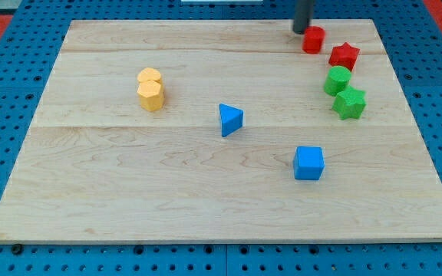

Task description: Slightly push the blue cube towards the down of the board

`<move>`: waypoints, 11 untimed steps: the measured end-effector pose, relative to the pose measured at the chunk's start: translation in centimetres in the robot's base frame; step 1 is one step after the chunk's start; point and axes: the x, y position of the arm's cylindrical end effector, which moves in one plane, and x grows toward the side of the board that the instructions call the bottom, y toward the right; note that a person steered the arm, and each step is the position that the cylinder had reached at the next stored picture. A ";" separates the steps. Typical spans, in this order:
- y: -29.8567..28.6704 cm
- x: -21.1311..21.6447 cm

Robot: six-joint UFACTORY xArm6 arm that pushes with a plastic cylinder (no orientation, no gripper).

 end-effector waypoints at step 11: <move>-10.2 18.5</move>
